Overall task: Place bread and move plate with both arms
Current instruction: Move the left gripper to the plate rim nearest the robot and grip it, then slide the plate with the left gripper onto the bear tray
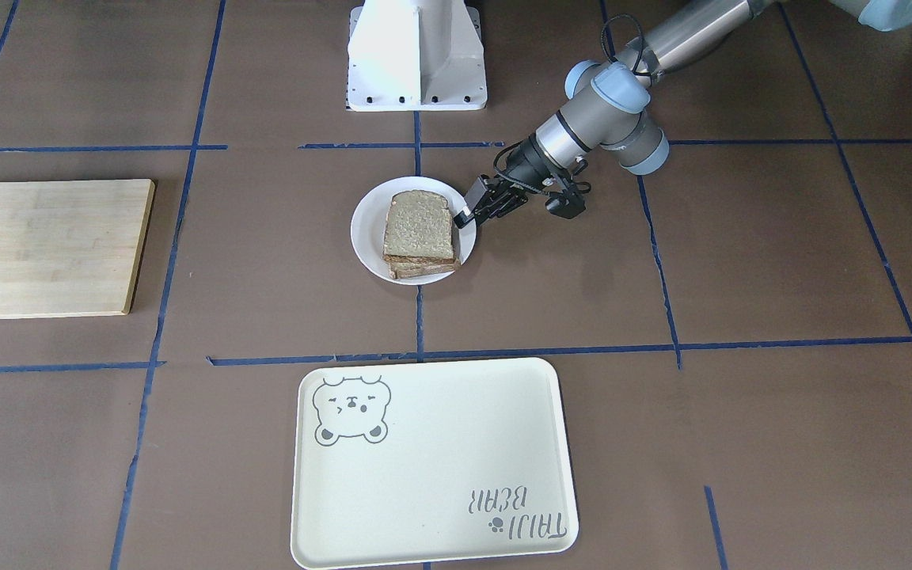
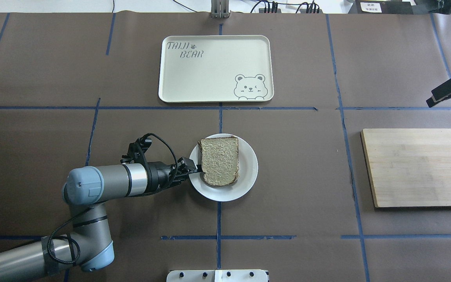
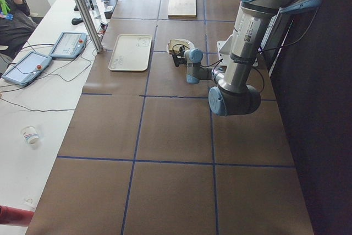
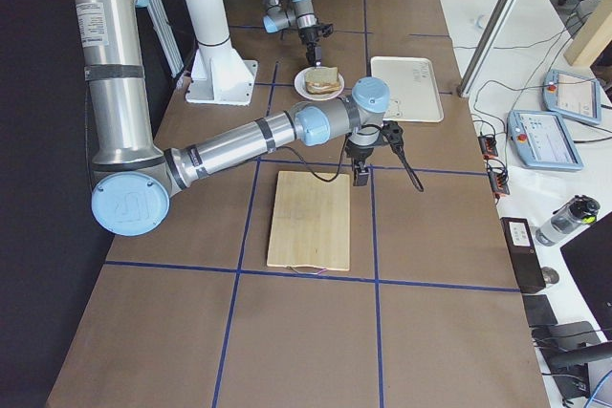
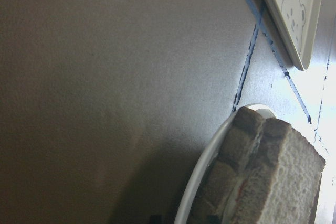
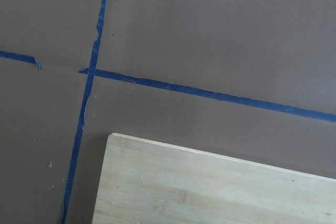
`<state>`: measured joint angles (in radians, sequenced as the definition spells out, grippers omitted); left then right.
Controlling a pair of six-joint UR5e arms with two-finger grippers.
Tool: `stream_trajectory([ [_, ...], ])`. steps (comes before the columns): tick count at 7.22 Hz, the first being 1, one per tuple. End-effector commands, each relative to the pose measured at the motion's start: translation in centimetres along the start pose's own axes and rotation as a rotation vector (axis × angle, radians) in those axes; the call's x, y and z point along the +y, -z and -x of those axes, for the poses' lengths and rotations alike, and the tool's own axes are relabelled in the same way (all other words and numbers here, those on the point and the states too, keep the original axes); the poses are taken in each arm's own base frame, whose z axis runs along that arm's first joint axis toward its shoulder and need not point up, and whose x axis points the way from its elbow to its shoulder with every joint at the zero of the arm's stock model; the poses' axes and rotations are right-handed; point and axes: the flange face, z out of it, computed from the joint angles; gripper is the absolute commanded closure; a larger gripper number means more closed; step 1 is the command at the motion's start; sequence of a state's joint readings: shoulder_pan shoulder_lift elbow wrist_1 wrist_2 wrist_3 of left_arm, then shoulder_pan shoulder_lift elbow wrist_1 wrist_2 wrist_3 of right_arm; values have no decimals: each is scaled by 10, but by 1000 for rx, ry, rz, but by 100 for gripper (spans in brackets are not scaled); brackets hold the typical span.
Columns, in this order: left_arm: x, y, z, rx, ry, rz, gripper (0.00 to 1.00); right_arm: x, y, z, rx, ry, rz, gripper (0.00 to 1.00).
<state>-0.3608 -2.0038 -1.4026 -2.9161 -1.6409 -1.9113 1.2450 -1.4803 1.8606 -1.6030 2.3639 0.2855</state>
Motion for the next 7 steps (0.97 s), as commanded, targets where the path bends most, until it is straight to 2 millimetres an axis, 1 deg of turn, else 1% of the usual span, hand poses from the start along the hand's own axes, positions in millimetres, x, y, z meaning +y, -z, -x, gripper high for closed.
stream_trajectory([
  [1, 7, -2, -1, 2, 4, 13, 78, 0, 1, -1, 0, 2, -2, 0],
  [2, 8, 1, -4, 12, 4, 17, 92, 0, 1, -2, 1, 1, -2, 0],
  [3, 13, 8, -26, 57, 4, 28, 93, 0, 2, -3, 3, 1, -4, 0],
  [4, 9, 15, -41, 85, 50, 26, 97, 0, 6, -8, 7, -7, -12, 0],
  [5, 6, 19, -50, 103, 102, 24, 99, -2, 7, -7, 14, -8, -18, 0],
  [6, -3, 21, -79, 151, 130, 13, 99, -9, 29, -10, 12, -9, -62, 0],
  [7, -25, 27, -92, 173, 166, -20, 100, -8, 32, -15, 14, -16, -67, 0],
])
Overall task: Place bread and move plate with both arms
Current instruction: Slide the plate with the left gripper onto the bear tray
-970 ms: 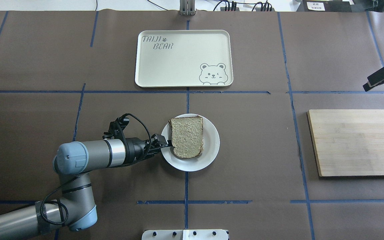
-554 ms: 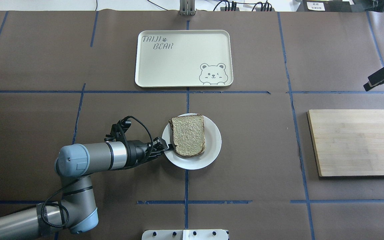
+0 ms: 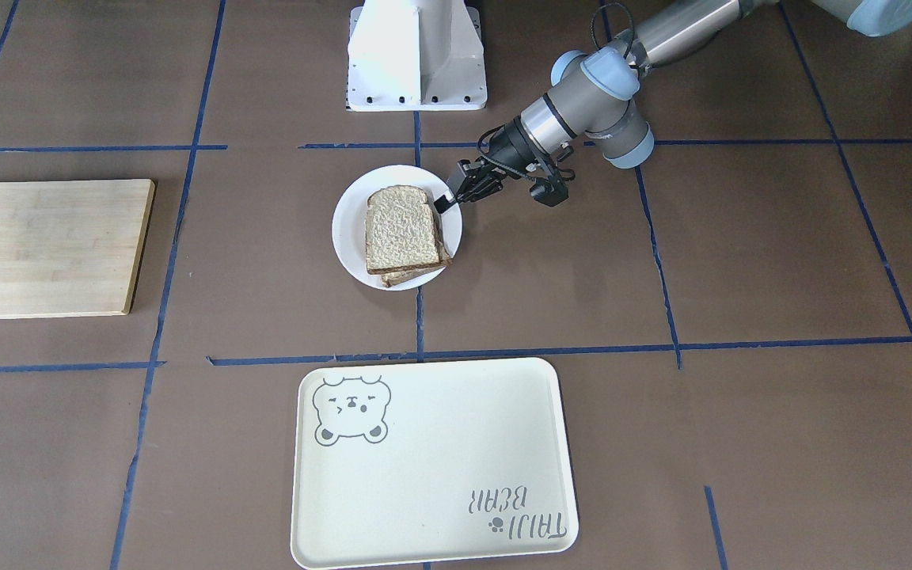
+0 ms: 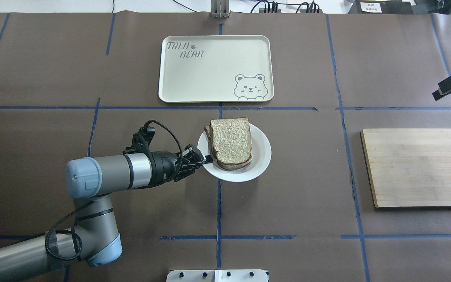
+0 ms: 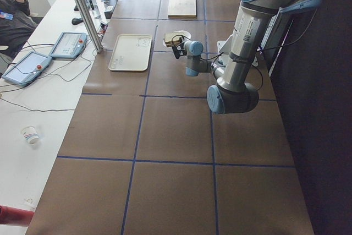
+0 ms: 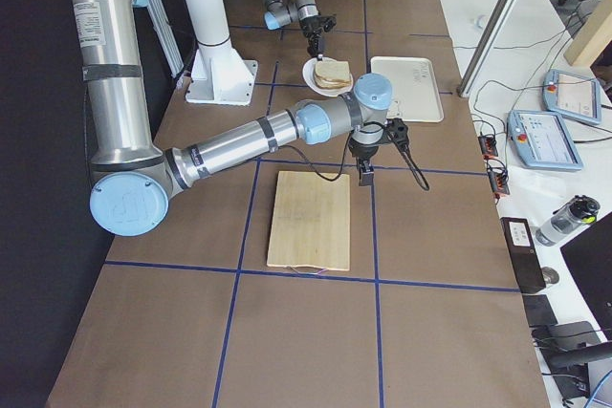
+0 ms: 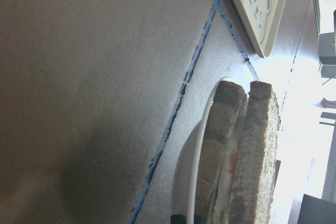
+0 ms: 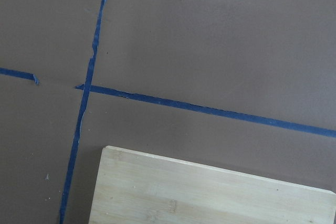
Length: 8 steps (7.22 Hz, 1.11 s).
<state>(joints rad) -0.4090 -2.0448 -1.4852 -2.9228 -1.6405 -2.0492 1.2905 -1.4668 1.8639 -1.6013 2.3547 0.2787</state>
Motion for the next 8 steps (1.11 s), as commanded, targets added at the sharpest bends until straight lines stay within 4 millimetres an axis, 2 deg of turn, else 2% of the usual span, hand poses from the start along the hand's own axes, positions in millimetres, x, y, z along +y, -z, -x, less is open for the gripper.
stream_trajectory([
  [1, -37, 4, -49, 88, 38, -96, 100, 0, 6, -11, 20, -6, -16, 0],
  [2, -64, -7, -63, 112, 37, -210, 100, 5, 4, -20, 35, -7, -11, 0],
  [3, -98, -30, -71, 77, 37, -309, 100, 7, 3, -32, 41, 5, -6, 0],
  [4, -149, -40, -83, 63, 111, -399, 100, 7, 10, -40, 45, 38, -13, 0],
  [5, -172, -57, -84, 44, 159, -442, 100, 11, 16, -55, 50, 55, -17, 0],
  [6, -186, -81, -82, 29, 184, -492, 100, 18, 13, -63, 53, 77, -9, 0],
  [7, -200, -101, -73, 14, 280, -533, 98, 22, 11, -67, 56, 75, -3, 0],
  [8, -199, -105, -71, 6, 288, -531, 98, 22, 10, -68, 57, 74, -2, 0],
])
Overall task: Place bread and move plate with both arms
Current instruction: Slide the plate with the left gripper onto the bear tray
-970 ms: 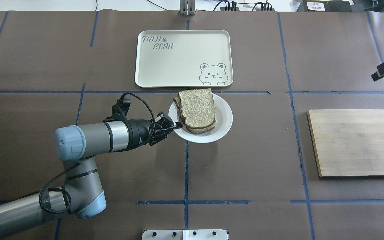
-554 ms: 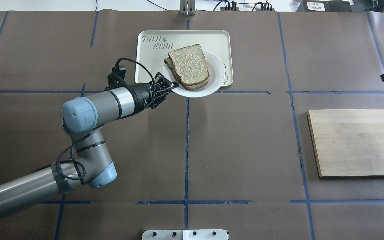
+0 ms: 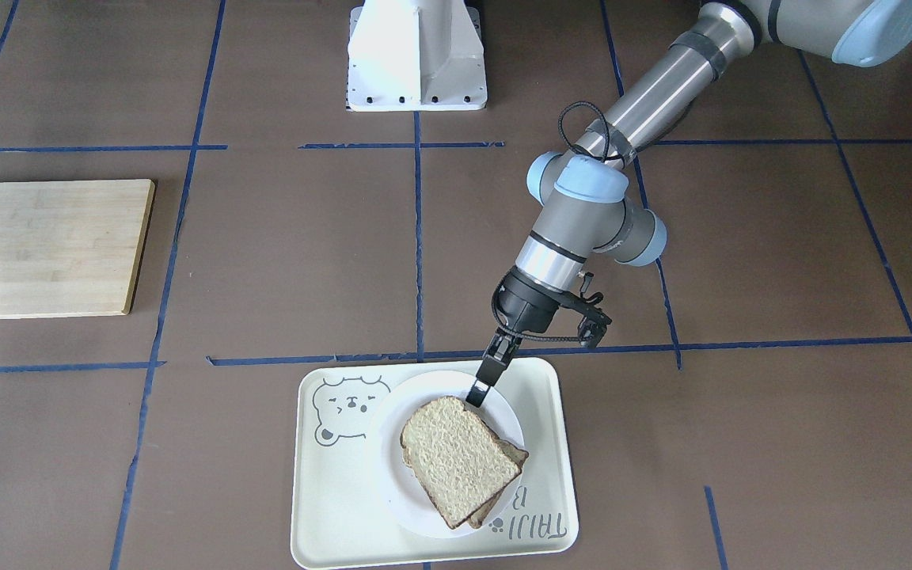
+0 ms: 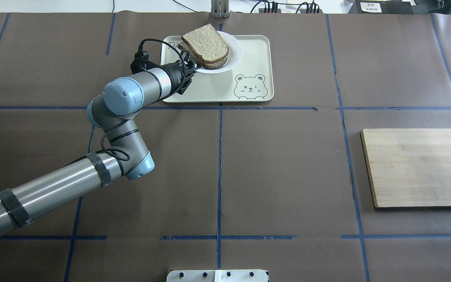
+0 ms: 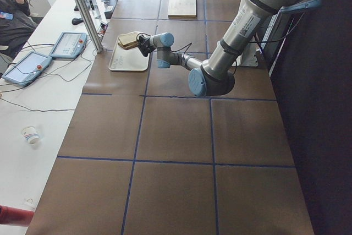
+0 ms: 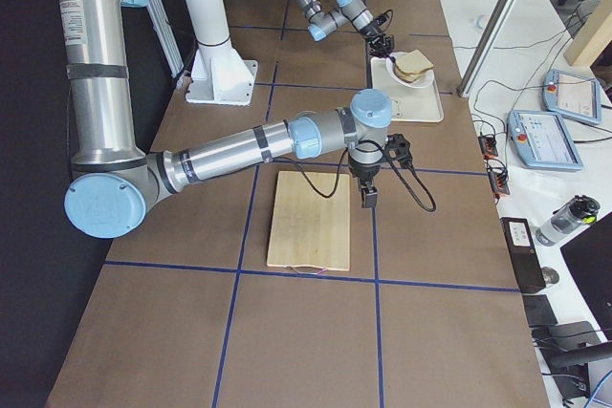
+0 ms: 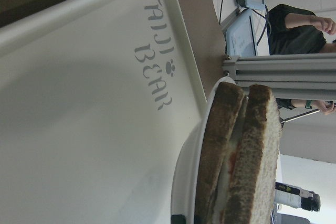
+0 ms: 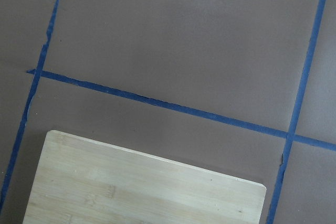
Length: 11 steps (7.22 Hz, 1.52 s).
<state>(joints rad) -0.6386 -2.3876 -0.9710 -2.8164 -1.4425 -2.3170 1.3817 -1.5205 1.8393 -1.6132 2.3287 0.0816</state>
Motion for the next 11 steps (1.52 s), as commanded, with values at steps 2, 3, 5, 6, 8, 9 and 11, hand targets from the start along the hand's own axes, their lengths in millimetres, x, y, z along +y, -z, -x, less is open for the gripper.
stream_trajectory([
  [2, 9, -17, 18, -42, 33, -11, 96, 1, -5, -7, 3, -2, 8, 0],
  [3, 9, -16, 19, -48, 26, -6, 67, 1, -5, -7, 4, -2, 8, 0],
  [5, 2, -12, 25, -116, -86, 34, 0, 0, -5, -6, 1, -2, 8, 0],
  [6, -12, -1, 23, -211, -126, 40, 0, 0, -5, -6, 1, -3, 9, 0],
  [8, -38, 66, -30, -366, -231, 67, 0, 2, -6, -8, 3, -9, 13, 0],
  [9, -49, 99, -46, -433, -316, 64, 0, 4, -7, -9, 3, -34, 14, 0],
  [11, -80, 179, -70, -597, -609, 33, 0, 3, -13, -15, 7, -54, 22, 0],
])
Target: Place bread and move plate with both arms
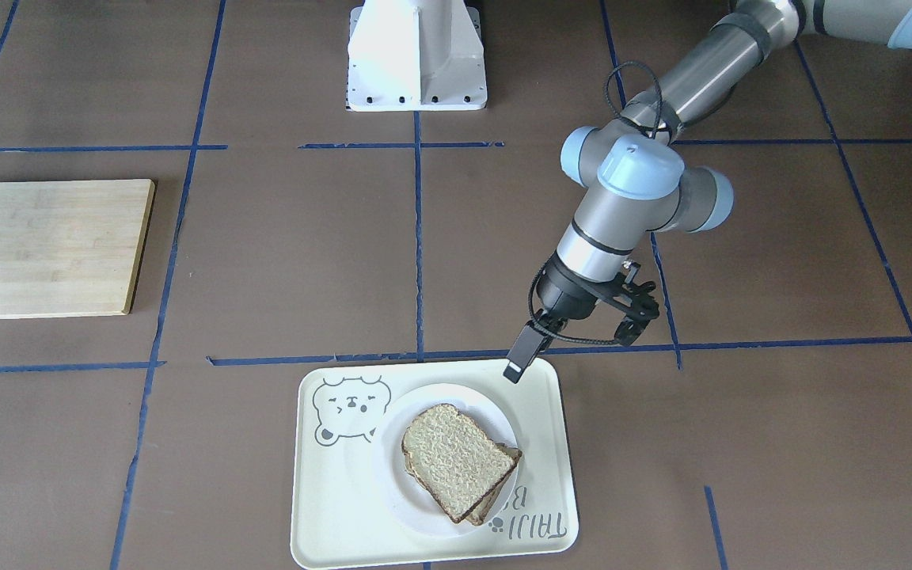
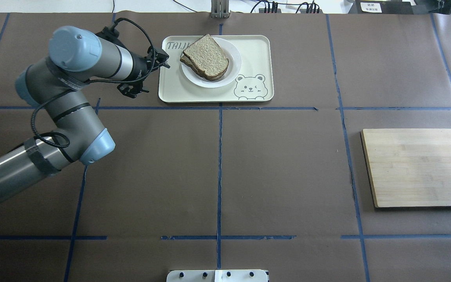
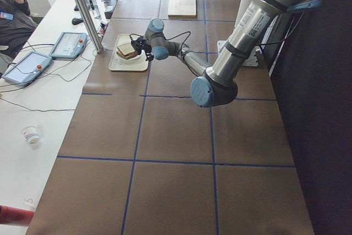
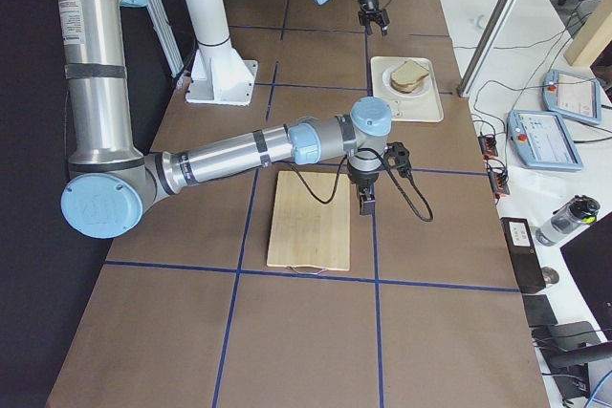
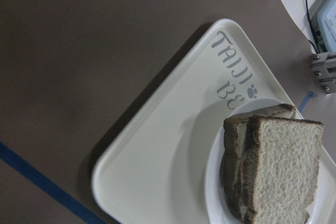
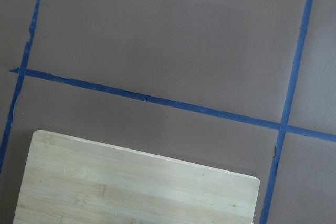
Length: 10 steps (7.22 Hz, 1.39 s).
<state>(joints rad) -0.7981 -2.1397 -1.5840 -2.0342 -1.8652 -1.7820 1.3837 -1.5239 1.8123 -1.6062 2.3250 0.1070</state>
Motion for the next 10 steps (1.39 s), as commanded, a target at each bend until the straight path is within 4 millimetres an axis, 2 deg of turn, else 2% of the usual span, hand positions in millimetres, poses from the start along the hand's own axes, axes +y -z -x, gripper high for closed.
stream_trajectory([
  [1, -36, 77, 38, -232, -308, -47, 0, 2, -6, -6, 2, -13, 10, 0],
  [2, -60, 92, 63, -327, -443, -48, 0, 3, -8, -13, 3, -24, 16, 0],
  [3, -96, 112, 100, -386, -585, -45, 0, 5, -10, -34, 4, -66, 23, 0],
  [4, -124, 121, 135, -437, -691, -26, 0, 9, -17, -58, 3, -108, 38, 0],
  [5, -162, 136, 173, -482, -759, 8, 0, 16, -23, -87, -7, -97, 52, 0],
  [6, -202, 153, 219, -455, -790, 132, 0, 26, -28, -105, -5, -69, 64, 0],
  [8, -300, 190, 329, -363, -808, 292, 0, 52, -33, -124, -9, -114, 78, 0],
  [9, -328, 201, 376, -323, -801, 334, 0, 54, -34, -125, -9, -123, 82, 0],
  [10, -340, 208, 409, -326, -820, 363, 0, 54, -34, -125, -9, -122, 81, 0],
])
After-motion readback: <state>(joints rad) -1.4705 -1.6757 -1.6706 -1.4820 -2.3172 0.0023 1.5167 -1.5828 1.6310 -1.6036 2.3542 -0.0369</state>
